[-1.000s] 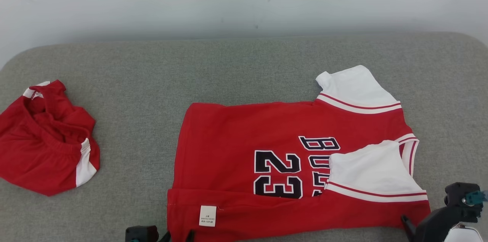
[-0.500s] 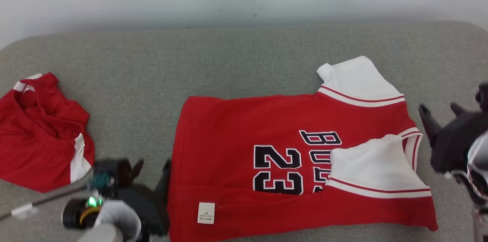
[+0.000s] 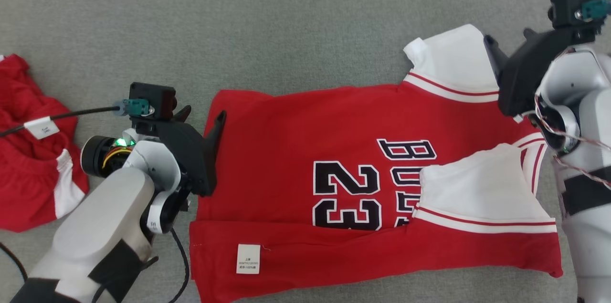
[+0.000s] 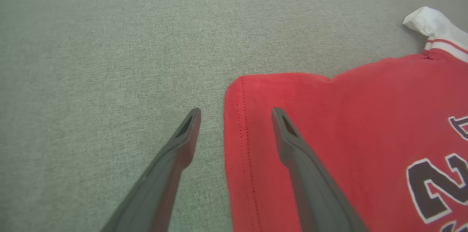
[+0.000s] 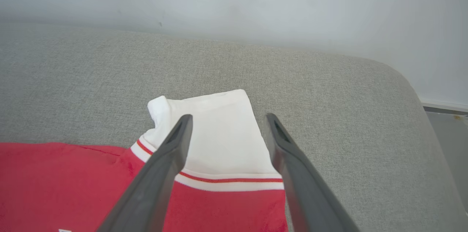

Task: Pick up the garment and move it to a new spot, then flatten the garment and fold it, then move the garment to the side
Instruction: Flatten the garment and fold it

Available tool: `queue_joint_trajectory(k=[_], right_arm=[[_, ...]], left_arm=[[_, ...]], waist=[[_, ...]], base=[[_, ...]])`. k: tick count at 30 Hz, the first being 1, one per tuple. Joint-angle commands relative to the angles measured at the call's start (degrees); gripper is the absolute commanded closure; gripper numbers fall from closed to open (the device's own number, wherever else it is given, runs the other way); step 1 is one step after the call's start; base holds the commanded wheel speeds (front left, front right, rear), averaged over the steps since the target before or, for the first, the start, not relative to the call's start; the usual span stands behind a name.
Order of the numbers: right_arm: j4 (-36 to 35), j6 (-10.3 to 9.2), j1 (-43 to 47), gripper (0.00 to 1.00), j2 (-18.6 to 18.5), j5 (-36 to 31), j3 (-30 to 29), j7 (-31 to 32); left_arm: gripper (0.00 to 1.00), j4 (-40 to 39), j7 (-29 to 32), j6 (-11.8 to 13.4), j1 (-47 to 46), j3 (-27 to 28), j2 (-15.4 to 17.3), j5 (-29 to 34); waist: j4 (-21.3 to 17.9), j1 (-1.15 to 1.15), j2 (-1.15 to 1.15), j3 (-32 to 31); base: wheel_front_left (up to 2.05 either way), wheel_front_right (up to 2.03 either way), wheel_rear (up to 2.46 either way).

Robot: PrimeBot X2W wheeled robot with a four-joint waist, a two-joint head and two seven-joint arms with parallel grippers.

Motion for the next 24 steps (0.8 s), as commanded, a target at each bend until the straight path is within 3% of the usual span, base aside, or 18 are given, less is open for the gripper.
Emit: queue_joint_trajectory(k=[1, 6, 13, 23, 24], right_arm=[[1.83, -0.13, -2.13, 0.0, 0.02, -0.63, 0.79, -1.34], [8.23, -0.13, -7.24, 0.0, 0.18, -1.02, 3.6, -4.42], [14.75, -0.13, -11.46, 0.0, 0.5, -0.63, 6.24, -7.64], [20.86, -0.13, -14.72, 0.0, -1.28, 0.27, 8.09, -8.44], [21.36, -0.13, -15.18, 0.0, -1.47, 0.28, 8.2, -8.54]], left_arm=[[0.0, 1.35, 0.18, -0.61, -1.49, -0.12, -0.78, -0.06], [0.0, 6.1, -0.18, -1.76, -4.98, -0.63, -2.12, 0.97], [0.0, 12.09, 1.62, -0.8, -8.8, -1.9, -2.76, 2.6], [0.0, 14.28, 9.09, -4.35, -8.95, -4.1, -5.06, -0.2], [0.18, 14.15, 9.97, -4.44, -8.78, -4.25, -5.1, -0.51]], waist=[[-1.27, -0.02, -0.01, 1.72], [-1.69, -0.02, -0.01, 4.05], [-2.39, -0.02, -0.01, 6.32], [-1.4, -0.02, -0.01, 6.93], [-1.27, -0.02, -0.01, 6.98]], base=[[0.0, 0.0, 0.0], [0.0, 0.0, 0.0], [0.0, 0.0, 0.0], [0.0, 0.0, 0.0], [0.0, 0.0, 0.0]])
